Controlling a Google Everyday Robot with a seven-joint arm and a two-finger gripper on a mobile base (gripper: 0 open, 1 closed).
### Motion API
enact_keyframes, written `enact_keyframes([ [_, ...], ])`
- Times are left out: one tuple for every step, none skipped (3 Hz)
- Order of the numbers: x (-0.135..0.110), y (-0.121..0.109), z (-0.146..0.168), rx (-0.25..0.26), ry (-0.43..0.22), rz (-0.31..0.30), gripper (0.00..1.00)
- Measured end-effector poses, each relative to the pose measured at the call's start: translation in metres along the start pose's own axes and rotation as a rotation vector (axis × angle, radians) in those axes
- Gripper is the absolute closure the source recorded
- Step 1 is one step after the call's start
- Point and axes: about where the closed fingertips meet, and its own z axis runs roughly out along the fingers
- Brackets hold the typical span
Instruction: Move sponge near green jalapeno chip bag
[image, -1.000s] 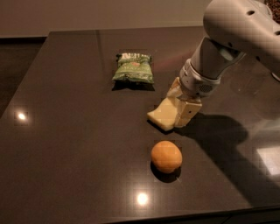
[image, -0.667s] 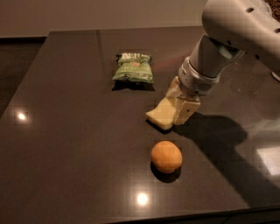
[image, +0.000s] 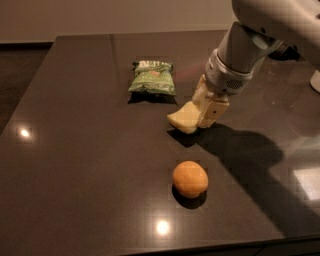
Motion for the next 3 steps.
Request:
enact_keyframes([
  [0.004,-0.034,-0.011,0.062,0.006,0.056,1.0],
  [0.011,-0.069,-0.02,0.148,-0.009,0.145,1.0],
  [0.018,-0.103,-0.029,0.224,-0.006,0.231,0.79],
])
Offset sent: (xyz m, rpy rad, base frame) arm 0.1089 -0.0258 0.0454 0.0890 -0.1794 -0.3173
